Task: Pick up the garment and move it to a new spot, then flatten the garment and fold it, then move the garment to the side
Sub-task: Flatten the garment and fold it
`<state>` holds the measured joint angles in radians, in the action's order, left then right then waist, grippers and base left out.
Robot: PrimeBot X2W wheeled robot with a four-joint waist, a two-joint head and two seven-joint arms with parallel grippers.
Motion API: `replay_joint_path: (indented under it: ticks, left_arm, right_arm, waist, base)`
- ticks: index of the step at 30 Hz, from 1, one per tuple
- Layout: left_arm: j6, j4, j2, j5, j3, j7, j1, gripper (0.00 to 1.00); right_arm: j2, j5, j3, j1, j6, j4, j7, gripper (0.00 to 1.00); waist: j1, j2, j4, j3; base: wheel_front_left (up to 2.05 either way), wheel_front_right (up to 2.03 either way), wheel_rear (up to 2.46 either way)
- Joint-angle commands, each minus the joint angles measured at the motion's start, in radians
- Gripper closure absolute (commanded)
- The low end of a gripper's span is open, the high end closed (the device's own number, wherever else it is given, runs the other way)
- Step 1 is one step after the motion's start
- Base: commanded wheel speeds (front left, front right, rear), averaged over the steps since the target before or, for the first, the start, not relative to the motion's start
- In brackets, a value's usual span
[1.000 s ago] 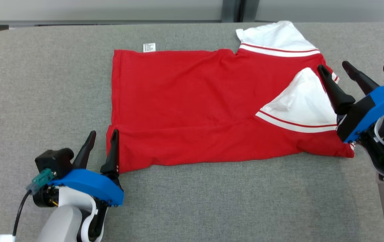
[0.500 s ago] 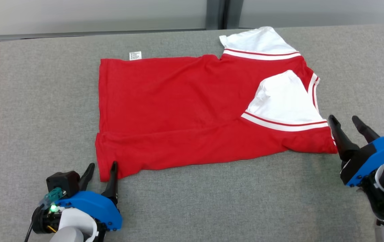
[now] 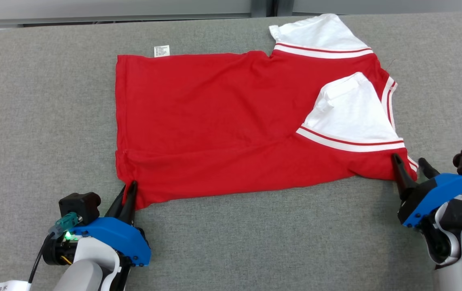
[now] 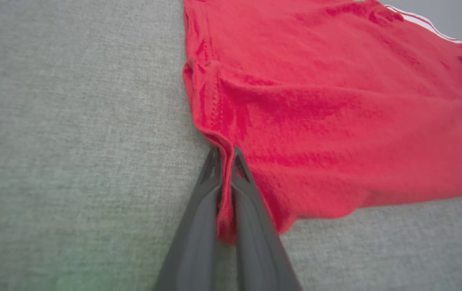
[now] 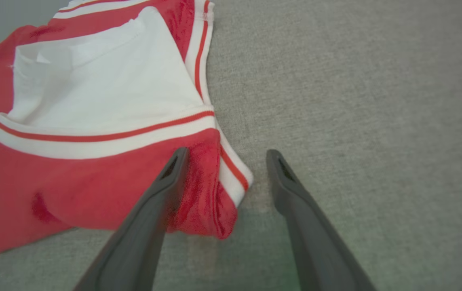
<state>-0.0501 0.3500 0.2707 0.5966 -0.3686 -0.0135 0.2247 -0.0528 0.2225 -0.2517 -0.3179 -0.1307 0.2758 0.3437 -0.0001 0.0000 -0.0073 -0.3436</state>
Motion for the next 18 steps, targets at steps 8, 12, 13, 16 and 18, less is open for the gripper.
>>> replay_joint_path:
  ticks: [8,12,13,16,18]
  left_arm:
    - [0.011,0.023,-0.006,0.004,-0.022,-0.003,0.001,1.00]
    - [0.012,0.010,0.006,0.011,-0.014,0.004,-0.018,1.00]
    - [0.010,0.000,0.013,0.012,-0.010,0.002,-0.025,1.00]
    - [0.001,-0.035,0.036,0.021,-0.002,-0.017,-0.053,1.00]
    - [-0.009,-0.068,0.055,0.027,0.000,-0.039,-0.084,1.00]
  right_arm:
    - [0.009,0.002,0.063,-0.006,-0.001,0.091,0.018,1.00]
    - [0.002,-0.005,0.050,0.016,-0.001,0.042,-0.012,1.00]
    - [0.000,-0.009,0.044,0.024,0.000,0.022,-0.015,1.00]
    - [0.001,-0.015,0.040,0.068,0.000,-0.039,0.011,1.00]
    - [0.000,-0.011,0.038,0.099,0.000,-0.083,0.038,1.00]
  waist:
    - [0.0001,0.0000,0.016,0.011]
    - [0.0001,0.0000,0.012,0.036]
    - [0.0001,0.0000,0.010,0.045]
    - [0.0001,0.0000,0.002,0.077]
    - [0.0001,0.0000,-0.005,0.098]
  base:
    - [0.00,0.00,0.00]
    - [0.00,0.00,0.00]
    - [0.00,0.00,0.00]
    - [0.00,0.00,0.00]
    - [0.00,0.00,0.00]
